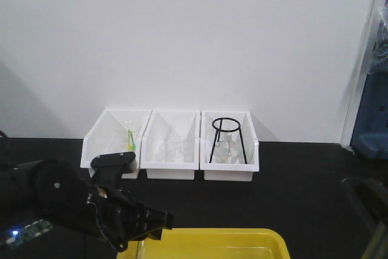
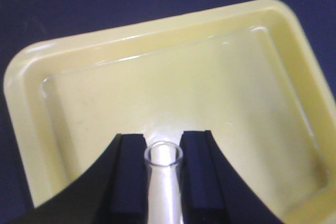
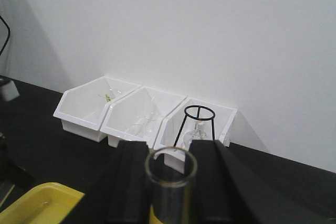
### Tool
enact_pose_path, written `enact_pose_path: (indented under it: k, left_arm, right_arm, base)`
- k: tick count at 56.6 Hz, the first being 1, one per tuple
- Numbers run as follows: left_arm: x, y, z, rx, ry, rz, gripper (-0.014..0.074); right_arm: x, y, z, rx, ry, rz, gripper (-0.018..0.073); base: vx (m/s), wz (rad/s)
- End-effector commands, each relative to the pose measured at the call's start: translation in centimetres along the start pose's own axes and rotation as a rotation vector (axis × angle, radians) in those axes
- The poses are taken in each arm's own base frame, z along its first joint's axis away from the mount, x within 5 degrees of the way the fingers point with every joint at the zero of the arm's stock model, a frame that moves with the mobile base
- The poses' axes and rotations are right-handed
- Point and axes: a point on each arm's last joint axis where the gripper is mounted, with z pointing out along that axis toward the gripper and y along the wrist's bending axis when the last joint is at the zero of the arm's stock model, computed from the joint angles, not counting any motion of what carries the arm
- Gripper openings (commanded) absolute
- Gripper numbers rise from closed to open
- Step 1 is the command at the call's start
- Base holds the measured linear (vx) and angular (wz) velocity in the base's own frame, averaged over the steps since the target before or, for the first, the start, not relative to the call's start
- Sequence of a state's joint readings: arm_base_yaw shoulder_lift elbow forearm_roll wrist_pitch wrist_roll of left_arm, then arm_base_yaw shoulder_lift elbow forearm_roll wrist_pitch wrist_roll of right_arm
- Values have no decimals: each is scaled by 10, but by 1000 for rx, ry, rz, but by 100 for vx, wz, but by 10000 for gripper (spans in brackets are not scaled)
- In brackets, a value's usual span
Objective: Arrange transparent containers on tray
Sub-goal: 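Lower the left gripper's tube into the yellow tray and release it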
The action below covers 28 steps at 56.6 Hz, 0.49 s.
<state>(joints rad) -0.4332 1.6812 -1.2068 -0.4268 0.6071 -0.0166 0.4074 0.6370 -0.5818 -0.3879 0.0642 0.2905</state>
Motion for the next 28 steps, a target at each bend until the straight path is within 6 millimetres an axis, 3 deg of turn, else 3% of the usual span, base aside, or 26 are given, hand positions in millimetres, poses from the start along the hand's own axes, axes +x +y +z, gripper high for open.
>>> enact_pose_path:
  k: [1, 11, 28]
  left_arm:
    - [-13, -7, 3, 28, -45, -38, -1]
    - [-11, 4, 40, -6, 15, -82, 0]
    - [1, 22, 79, -73, 102, -192, 31]
  right_arm:
    - [-17, 2, -1, -24, -113, -19, -11]
    - [-17, 2, -1, -24, -113, -19, -11]
    - [-17, 2, -1, -24, -112, -19, -11]
  base:
    - [0, 0]
    - [0, 0]
    - [0, 0]
